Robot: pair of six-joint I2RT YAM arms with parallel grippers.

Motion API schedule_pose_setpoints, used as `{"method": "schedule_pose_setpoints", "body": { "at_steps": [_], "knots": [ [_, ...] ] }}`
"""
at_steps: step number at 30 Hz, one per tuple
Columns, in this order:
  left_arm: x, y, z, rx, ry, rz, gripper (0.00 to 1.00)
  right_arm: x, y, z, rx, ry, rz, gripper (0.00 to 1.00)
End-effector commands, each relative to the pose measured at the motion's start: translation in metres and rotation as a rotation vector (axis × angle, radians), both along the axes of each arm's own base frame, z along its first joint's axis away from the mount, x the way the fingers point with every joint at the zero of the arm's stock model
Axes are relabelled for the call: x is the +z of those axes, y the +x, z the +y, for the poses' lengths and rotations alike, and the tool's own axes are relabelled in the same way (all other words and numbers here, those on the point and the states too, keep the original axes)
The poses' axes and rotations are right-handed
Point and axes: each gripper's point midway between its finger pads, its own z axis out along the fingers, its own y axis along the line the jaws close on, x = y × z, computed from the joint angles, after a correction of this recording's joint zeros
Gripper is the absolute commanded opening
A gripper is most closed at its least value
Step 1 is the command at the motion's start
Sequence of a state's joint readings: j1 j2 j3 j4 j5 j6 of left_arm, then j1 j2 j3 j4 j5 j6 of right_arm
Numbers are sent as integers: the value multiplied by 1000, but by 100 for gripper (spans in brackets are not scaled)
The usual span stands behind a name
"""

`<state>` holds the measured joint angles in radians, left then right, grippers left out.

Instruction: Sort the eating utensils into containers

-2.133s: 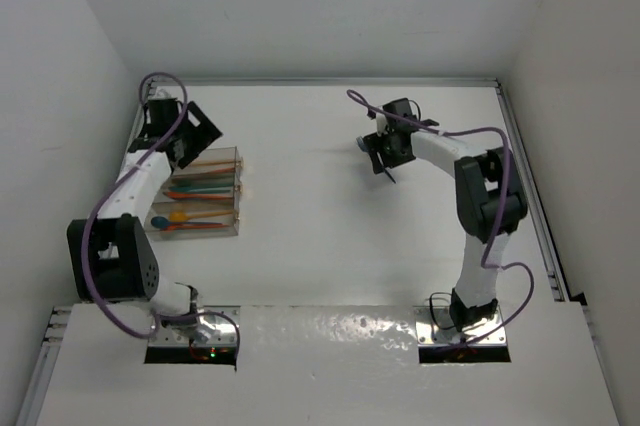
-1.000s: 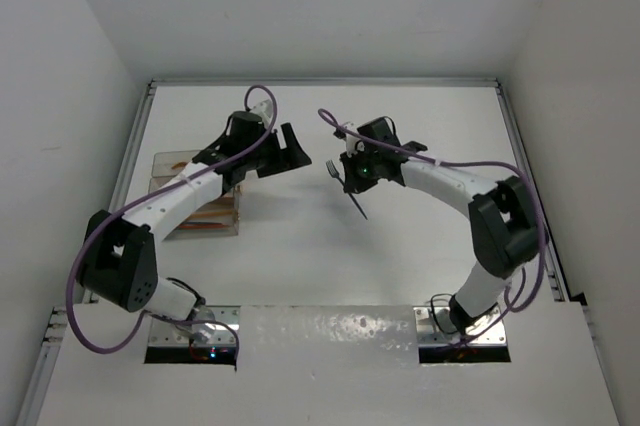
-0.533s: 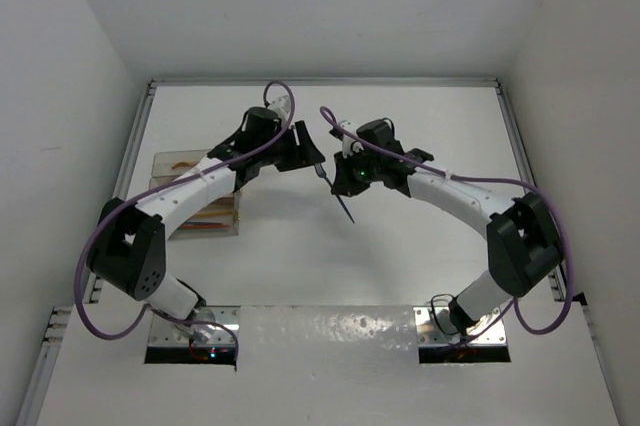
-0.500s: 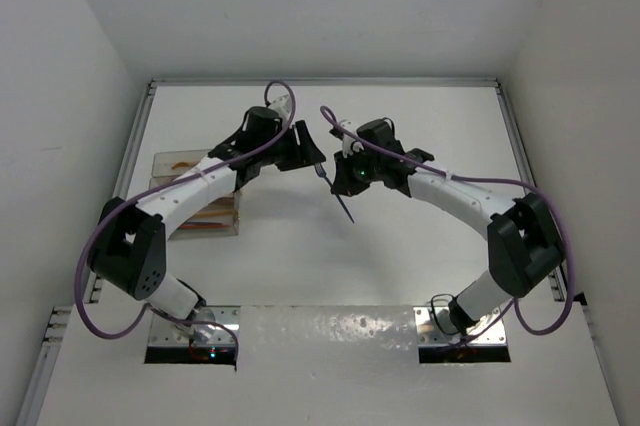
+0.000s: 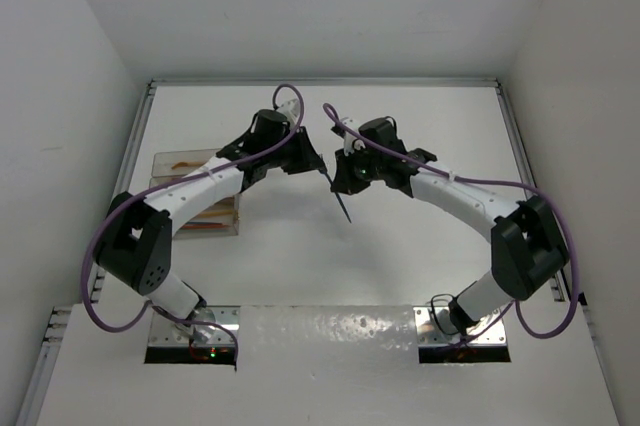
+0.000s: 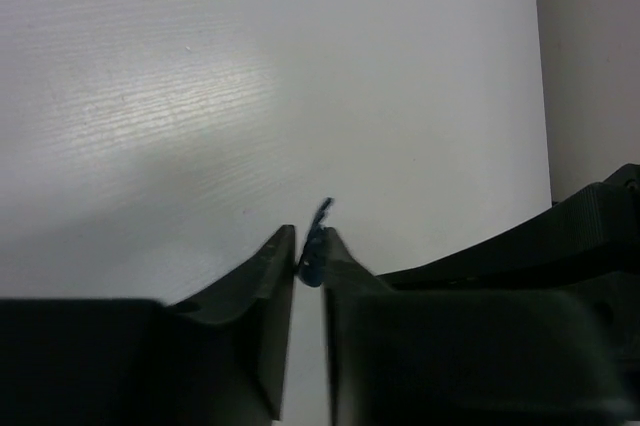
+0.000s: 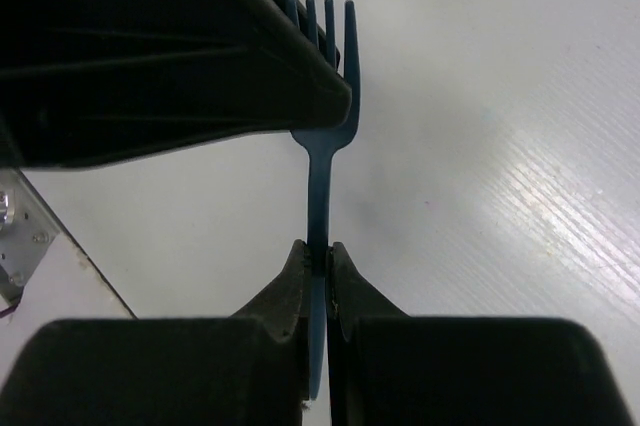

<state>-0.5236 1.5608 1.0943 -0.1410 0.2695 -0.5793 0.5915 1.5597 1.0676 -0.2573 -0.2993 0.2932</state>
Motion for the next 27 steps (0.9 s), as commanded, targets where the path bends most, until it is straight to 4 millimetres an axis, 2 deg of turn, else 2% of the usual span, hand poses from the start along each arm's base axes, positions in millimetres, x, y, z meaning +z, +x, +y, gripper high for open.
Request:
{"method": "schedule_pose_setpoints", "body": {
  "at_steps": [1,2,4,7,8,10,11,12,14,15,17,18,20,21,23,24,26,27],
  "knots": [
    [30,10,-11,-16,-44,-85,8,25,2,9,13,71,-58,2],
    [30,11,-10,-9,-41,-83,2,25,2,9,10,72,-54,3],
    [33,14,-7,12,-28,-89,0,23,0,9,10,70,-49,6],
    [36,18,-2,47,-8,-100,0,20,-1,5,-8,62,-41,30],
    [37,19,1,59,0,-103,0,19,-2,3,-15,57,-40,43],
    [41,27,15,115,26,-114,0,19,0,-2,-46,37,-44,55],
    [42,30,23,140,33,-114,0,19,0,-6,-58,23,-45,66],
    [44,39,44,206,49,-111,0,21,3,-11,-83,5,-65,69],
    [47,49,72,286,51,-100,0,22,5,-21,-122,-31,-82,73],
    [50,60,107,379,59,-95,0,24,7,-26,-142,-45,-96,75],
    [49,66,147,485,80,-85,0,29,10,-41,-197,-83,-135,77],
    [52,70,187,594,103,-84,0,31,11,-45,-216,-94,-148,79],
    [54,71,228,700,135,-87,0,35,9,-56,-244,-118,-176,80],
    [52,72,259,775,146,-75,0,36,8,-59,-246,-123,-182,80],
    [40,66,296,859,158,-25,0,33,4,-65,-252,-139,-185,81],
    [37,63,324,929,160,-8,0,37,2,-67,-254,-134,-196,81],
    [23,58,347,985,161,25,0,32,-3,-70,-251,-142,-190,81],
    [19,56,365,1028,156,33,0,34,-5,-72,-253,-138,-196,81]
  ]
}}
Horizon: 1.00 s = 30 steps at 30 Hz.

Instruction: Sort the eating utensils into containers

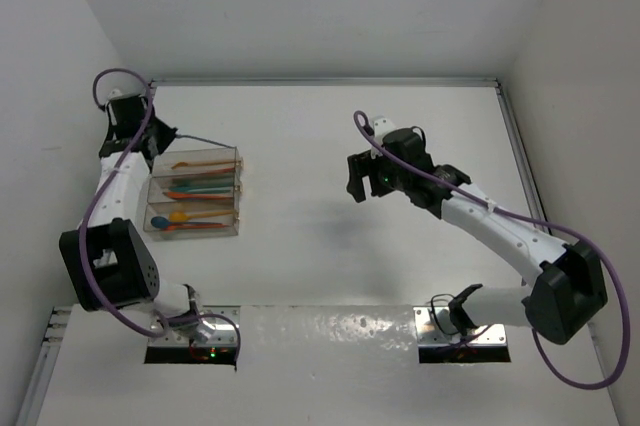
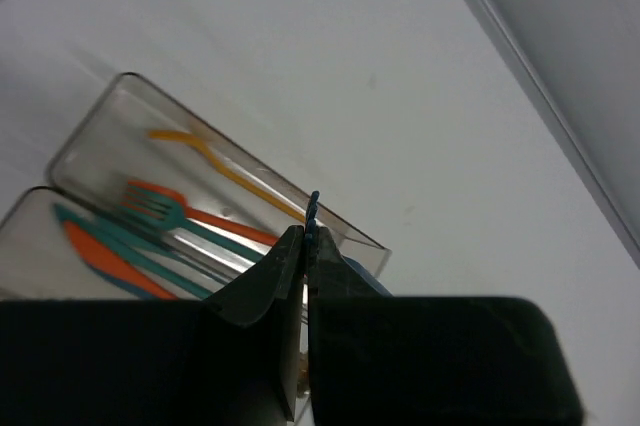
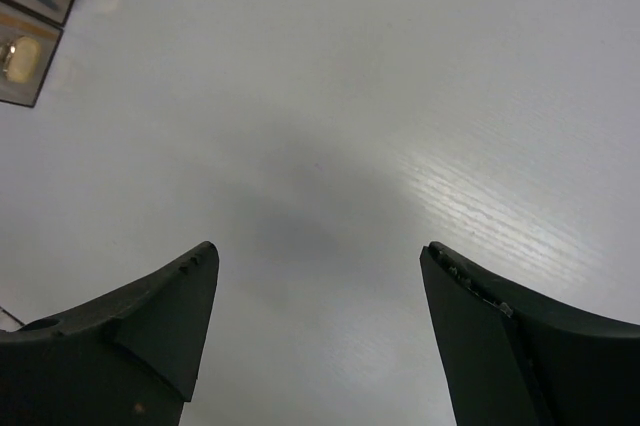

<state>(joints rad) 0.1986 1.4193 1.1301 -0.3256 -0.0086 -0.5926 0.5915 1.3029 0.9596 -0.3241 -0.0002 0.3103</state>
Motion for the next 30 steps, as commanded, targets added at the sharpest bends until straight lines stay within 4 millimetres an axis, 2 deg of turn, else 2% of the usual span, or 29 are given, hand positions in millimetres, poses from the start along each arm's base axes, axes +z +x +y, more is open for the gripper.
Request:
{"method": "schedule_pose_setpoints", "body": {
  "at_steps": [1,3,5,9,13,16,18,19,20,21,22,23,24,25,26,27,28,30],
  "knots": [
    [-19,-15,33,98,-22,50,0,-1,-4,-12,-19,-33,-22,81],
    [-30,-15,47,138,-23,69,0,-4,-8,-14,-14,-37,-19,81],
    [-42,-14,52,166,-31,90,0,-9,-13,-16,-11,-46,-8,82],
    [-52,-5,57,192,-43,78,0,-12,-18,-20,-7,-59,-1,82],
    [-76,6,51,161,-89,108,0,-16,-23,-26,-9,-72,7,82],
    [-88,6,45,142,-124,140,0,-20,-26,-29,-16,-85,20,82],
    [-90,2,42,135,-133,150,13,-20,-27,-31,-24,-88,20,82],
    [-88,0,40,129,-132,148,26,-20,-26,-33,-36,-93,15,83],
    [-84,-1,39,122,-132,142,33,-19,-26,-35,-43,-93,9,83],
    [-76,-1,36,108,-127,126,47,-17,-26,-36,-51,-90,4,84],
    [-72,-4,33,100,-129,130,52,-15,-24,-39,-68,-96,-7,84],
    [-66,-4,32,93,-128,124,56,-13,-23,-41,-83,-98,-14,84],
    [-51,-4,29,75,-110,99,60,-12,-23,-43,-99,-103,-17,85],
    [-43,-4,22,54,-98,89,66,-10,-21,-46,-115,-105,-25,86],
    [-38,-7,16,28,-83,96,68,-6,-19,-51,-143,-115,-45,87],
    [-18,-6,1,-12,-57,61,71,-4,-19,-56,-169,-119,-49,90],
    [-13,-12,-10,-41,-39,78,73,2,-17,-63,-203,-127,-73,92],
    [14,-16,-25,-83,65,50,74,6,-18,-71,-241,-139,-92,96]
  ]
}}
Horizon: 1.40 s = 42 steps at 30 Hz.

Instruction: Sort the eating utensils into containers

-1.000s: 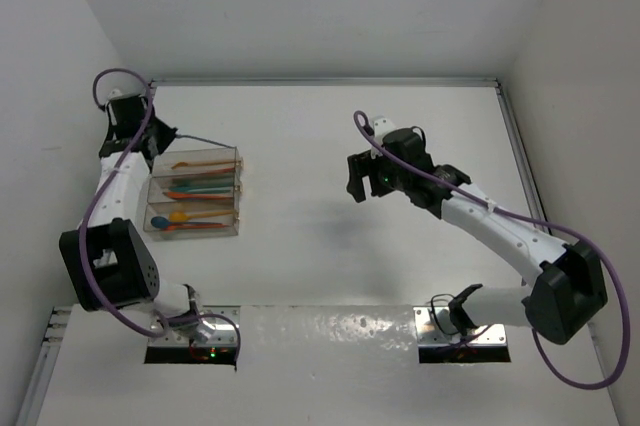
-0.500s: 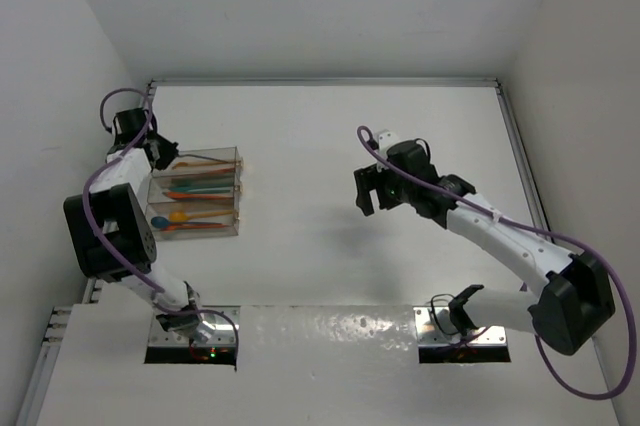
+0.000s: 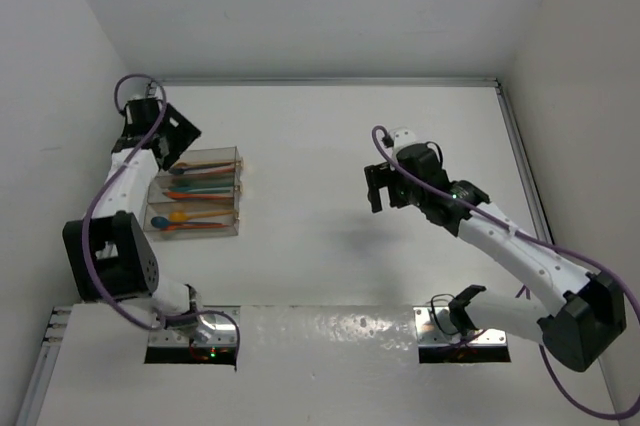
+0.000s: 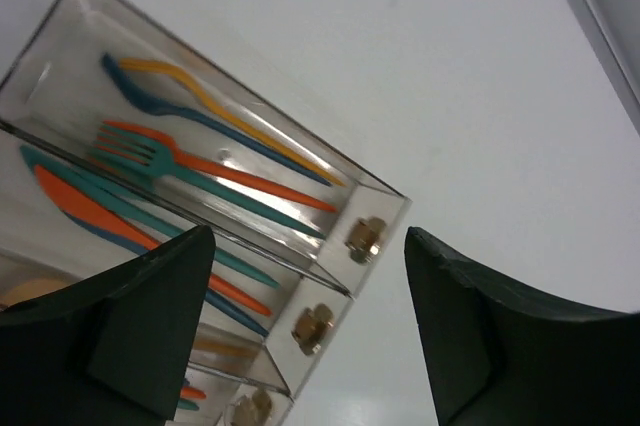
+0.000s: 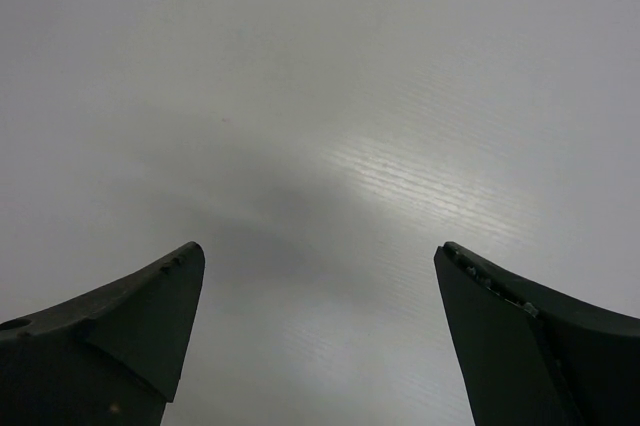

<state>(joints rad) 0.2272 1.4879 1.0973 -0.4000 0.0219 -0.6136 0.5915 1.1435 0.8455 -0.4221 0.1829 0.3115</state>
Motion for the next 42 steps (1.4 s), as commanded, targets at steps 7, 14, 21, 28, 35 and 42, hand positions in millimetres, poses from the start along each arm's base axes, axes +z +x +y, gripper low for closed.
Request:
{"method": "schedule_pose_setpoints", "body": {
  "at_steps": [7,14,21,28,35,42],
  "knots": [
    [87,-59,-115,-382,254,-138,79,39,-4,-62,-285,-57,-173,99],
    [108,-123,-113,-472,299,-244,86,54,-29,-101,-433,-77,-210,99],
    [114,-166,-101,-471,328,-282,92,56,-51,-103,-391,-3,-205,99],
    [131,-175,-103,-481,328,-366,92,54,-66,-115,-411,49,-260,99],
    [130,-177,-116,-509,263,-450,92,42,-72,-123,-428,46,-272,99],
    [118,-174,-122,-518,229,-440,92,41,-76,-121,-418,79,-276,99]
  ]
}}
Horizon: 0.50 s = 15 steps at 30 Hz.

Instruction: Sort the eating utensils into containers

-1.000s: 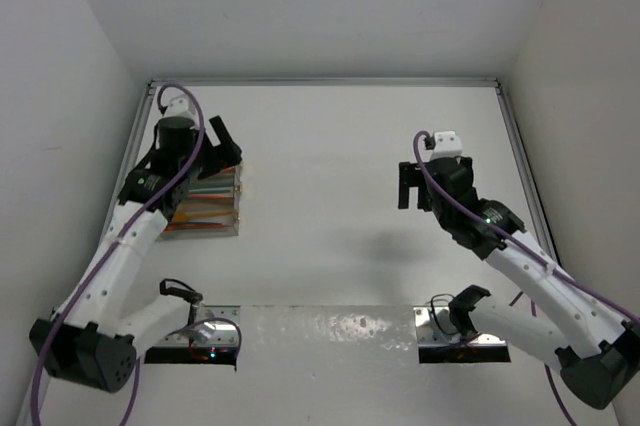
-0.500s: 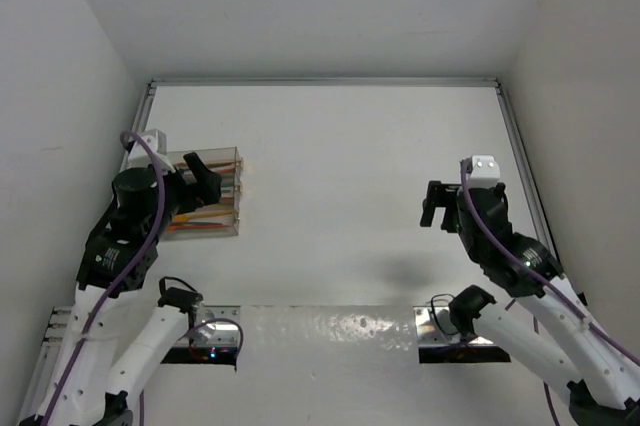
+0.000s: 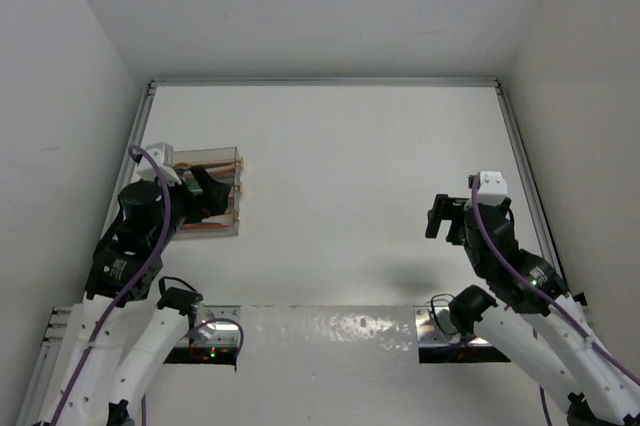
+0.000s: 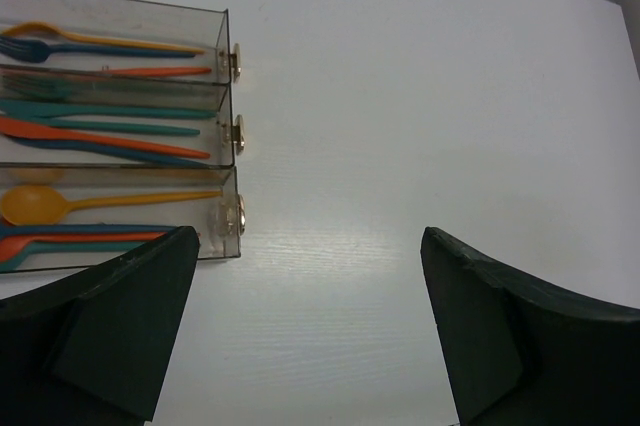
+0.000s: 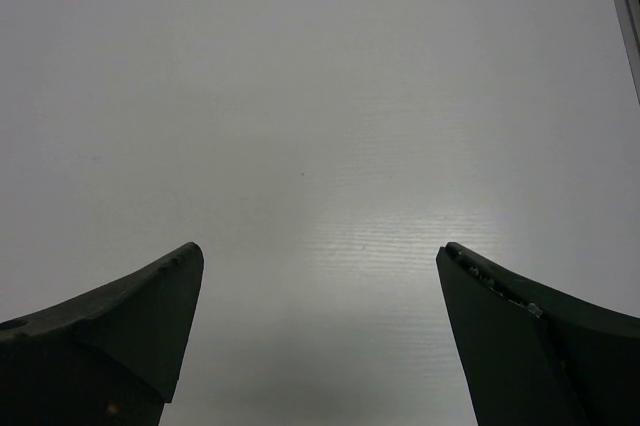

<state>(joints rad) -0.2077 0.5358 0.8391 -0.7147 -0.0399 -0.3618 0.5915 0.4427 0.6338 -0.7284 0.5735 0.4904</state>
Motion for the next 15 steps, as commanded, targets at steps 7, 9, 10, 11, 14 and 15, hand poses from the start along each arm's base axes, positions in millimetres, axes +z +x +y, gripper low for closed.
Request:
{"method": "schedule_pose_setpoints", "body": {
  "at_steps": [7,9,10,11,14,15],
  "knots": [
    [10,8,-4,2,-34,-43,92,13,0,0,2,19,-34,99],
    [10,8,-4,5,-36,-42,92,12,0,0,3,20,-35,99],
    [10,8,-3,8,-34,-40,92,12,0,0,3,17,-34,99],
    [10,8,-2,13,-34,-38,92,12,-1,0,3,17,-34,99],
    [6,8,-2,19,-37,-25,92,13,-1,0,7,21,-35,99],
    [5,8,-2,25,-40,-21,92,11,-1,0,5,19,-32,99]
  ]
}}
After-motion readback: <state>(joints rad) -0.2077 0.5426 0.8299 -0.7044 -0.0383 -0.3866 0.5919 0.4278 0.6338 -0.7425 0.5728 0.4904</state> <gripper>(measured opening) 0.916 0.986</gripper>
